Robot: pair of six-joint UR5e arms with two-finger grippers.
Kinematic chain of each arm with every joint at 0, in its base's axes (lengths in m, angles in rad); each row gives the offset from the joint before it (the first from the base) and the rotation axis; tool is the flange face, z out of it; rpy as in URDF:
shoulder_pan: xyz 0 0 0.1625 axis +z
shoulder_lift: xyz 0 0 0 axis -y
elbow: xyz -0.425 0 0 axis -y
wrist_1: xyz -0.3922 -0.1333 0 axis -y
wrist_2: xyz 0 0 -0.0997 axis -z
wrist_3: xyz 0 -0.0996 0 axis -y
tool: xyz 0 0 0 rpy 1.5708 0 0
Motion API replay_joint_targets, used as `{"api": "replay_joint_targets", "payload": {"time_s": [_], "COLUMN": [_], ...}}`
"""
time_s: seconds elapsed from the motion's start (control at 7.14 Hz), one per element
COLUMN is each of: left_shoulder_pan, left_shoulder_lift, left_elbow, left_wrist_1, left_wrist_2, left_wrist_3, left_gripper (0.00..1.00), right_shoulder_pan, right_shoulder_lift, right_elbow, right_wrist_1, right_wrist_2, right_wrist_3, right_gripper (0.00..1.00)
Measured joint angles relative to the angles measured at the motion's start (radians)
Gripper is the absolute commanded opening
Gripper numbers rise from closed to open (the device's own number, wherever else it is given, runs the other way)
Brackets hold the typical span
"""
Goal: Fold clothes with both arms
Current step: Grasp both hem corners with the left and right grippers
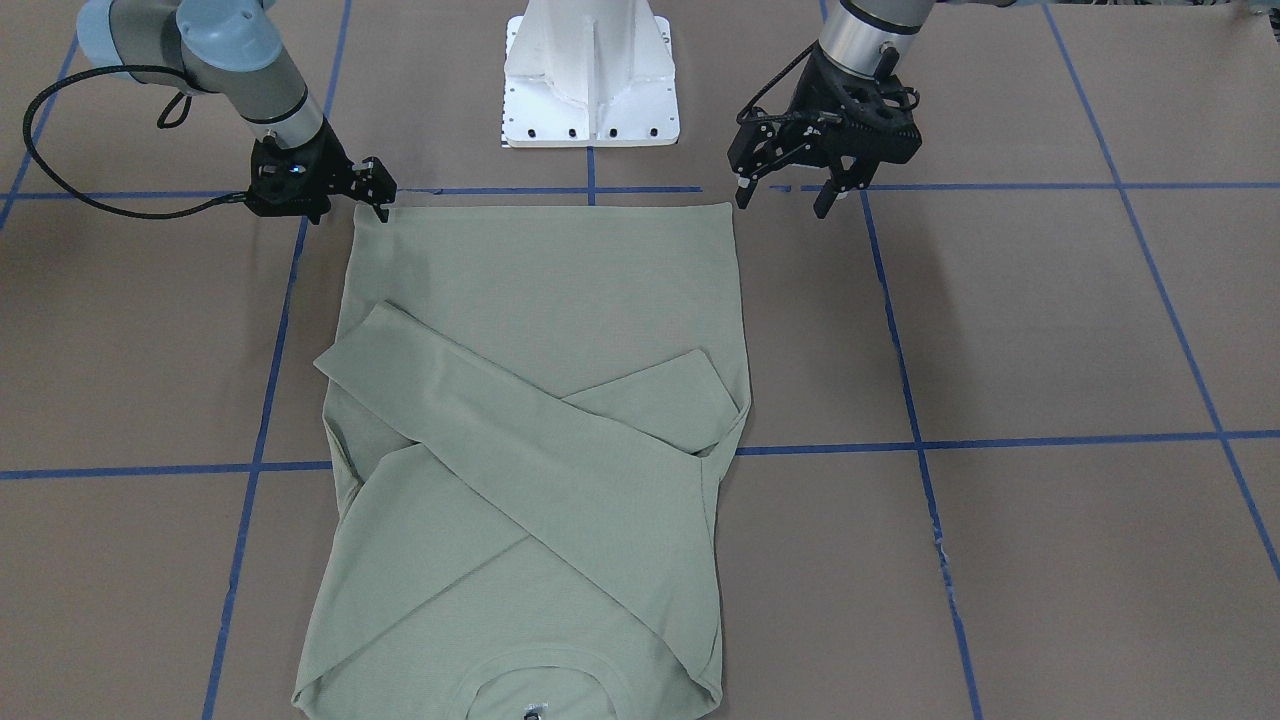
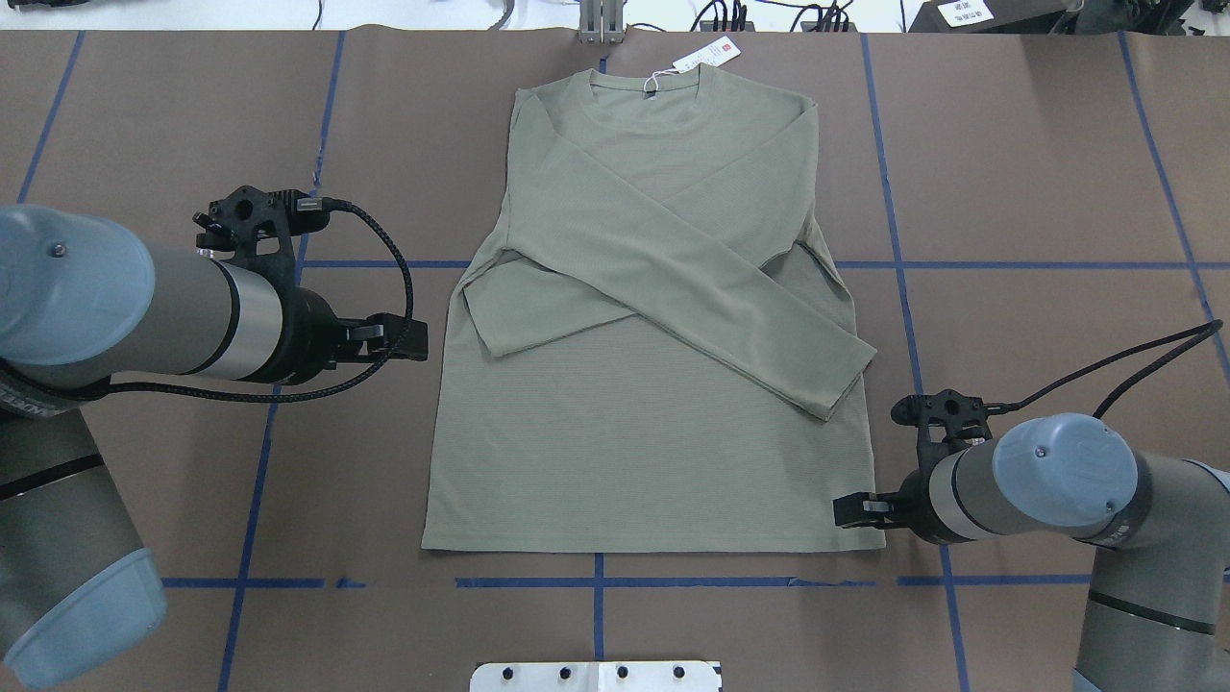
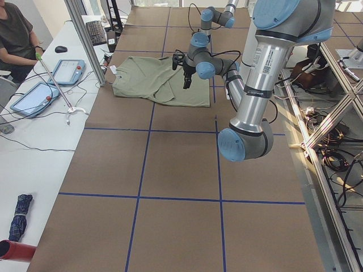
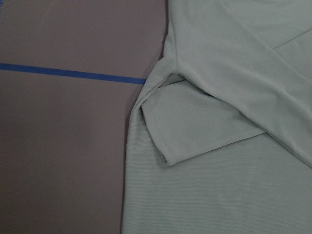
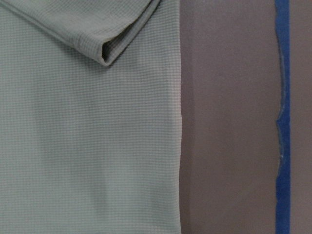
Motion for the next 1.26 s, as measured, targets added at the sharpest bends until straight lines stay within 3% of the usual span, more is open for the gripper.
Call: {"api": "replay_joint_targets", "payload": {"time_s": [0.14, 0.56, 0.84, 0.98, 1.12, 1.26], "left_shoulder_pan": [0.0, 0.0, 0.0, 0.0, 0.0, 0.001], "left_shoulder_lift": [0.0, 0.0, 0.001, 0.001, 0.0, 0.0], "left_elbow": [0.001, 0.003, 0.003, 0.003, 0.003, 0.005], "left_wrist_1": [0.0, 0.0, 0.0, -0.001, -0.001, -0.001], "left_wrist_2": [0.001, 0.002, 0.003, 0.003, 0.004, 0.004], "left_wrist_3": [0.0, 0.0, 0.0, 0.0, 0.0, 0.0], "left_gripper": [1.0, 1.0, 1.0, 1.0, 1.0, 1.0], "right_shoulder_pan": [-0.006, -0.016, -0.019, -0.02, -0.02, -0.02], "right_shoulder_lift": [0.004, 0.013, 0.015, 0.015, 0.015, 0.014], "right_elbow": [-0.006, -0.01, -0.009, -0.009, -0.009, -0.008], "right_wrist_1": [0.0, 0.0, 0.0, 0.0, 0.0, 0.0], "right_wrist_2": [0.001, 0.001, 0.0, -0.001, -0.001, -0.002], "right_wrist_3": [0.003, 0.011, 0.011, 0.011, 0.011, 0.011], "right_gripper": [0.68, 0.65, 0.32, 0.07, 0.0, 0.0]}}
